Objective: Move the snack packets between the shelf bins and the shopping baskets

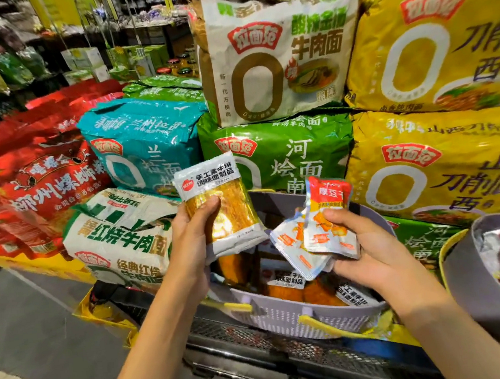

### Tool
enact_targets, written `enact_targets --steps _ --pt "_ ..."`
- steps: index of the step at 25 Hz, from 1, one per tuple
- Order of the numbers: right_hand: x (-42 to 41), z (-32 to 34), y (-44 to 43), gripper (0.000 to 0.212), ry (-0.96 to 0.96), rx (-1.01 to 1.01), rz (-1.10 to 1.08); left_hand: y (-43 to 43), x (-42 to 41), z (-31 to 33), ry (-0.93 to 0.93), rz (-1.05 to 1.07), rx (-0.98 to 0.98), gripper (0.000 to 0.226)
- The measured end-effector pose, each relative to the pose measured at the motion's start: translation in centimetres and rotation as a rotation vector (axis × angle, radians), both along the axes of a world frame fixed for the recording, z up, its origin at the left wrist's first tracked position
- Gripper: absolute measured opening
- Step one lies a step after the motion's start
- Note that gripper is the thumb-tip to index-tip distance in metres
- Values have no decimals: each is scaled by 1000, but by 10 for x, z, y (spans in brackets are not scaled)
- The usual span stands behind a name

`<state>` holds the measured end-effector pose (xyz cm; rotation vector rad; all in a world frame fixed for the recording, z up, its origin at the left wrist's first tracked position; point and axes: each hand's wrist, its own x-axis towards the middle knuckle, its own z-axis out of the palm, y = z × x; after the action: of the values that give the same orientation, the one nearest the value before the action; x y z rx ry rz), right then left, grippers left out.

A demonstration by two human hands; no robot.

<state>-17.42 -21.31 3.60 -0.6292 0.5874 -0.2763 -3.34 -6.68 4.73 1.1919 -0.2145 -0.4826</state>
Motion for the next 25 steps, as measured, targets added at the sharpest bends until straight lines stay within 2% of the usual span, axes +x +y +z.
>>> enact_targets --steps 3,5,6,8,9,12,15,17,18,21,22,24,25 --pt "-25 8 16 60 -12 -113 -103 -2 -2 7 -38 -171 -21 14" --pt "-44 13 36 60 -30 -177 -209 -1 -7 11 -67 -330 -29 15" --pt "-51 14 50 49 -25 -211 -259 1 -10 10 -94 -414 -23 16" --pt "-71 14 83 12 -15 -238 -406 10 -19 7 -159 -586 -5 18" --pt "-81 12 101 5 10 -254 -493 15 -25 4 -183 -671 -4 19" --pt "-124 -9 170 35 159 -314 -628 39 -60 -15 -167 -953 -8 25" --pt "-175 -41 242 22 240 -256 -804 57 -109 -46 -121 -1260 67 38" --pt "-204 -69 285 19 333 -132 -945 69 -140 -70 -112 -1409 161 41" --pt "-218 -83 309 23 375 -55 -1035 77 -158 -82 -102 -1464 225 37" --pt "-250 -122 373 64 354 109 -1260 101 -209 -115 -73 -1611 386 28" --pt "-258 -130 393 63 328 156 -1328 109 -227 -122 -84 -1666 422 27" --pt "-274 -142 428 47 317 228 -1471 118 -263 -135 -105 -1763 482 27" --pt "-281 -145 440 48 317 255 -1523 121 -280 -140 -126 -1799 508 28"
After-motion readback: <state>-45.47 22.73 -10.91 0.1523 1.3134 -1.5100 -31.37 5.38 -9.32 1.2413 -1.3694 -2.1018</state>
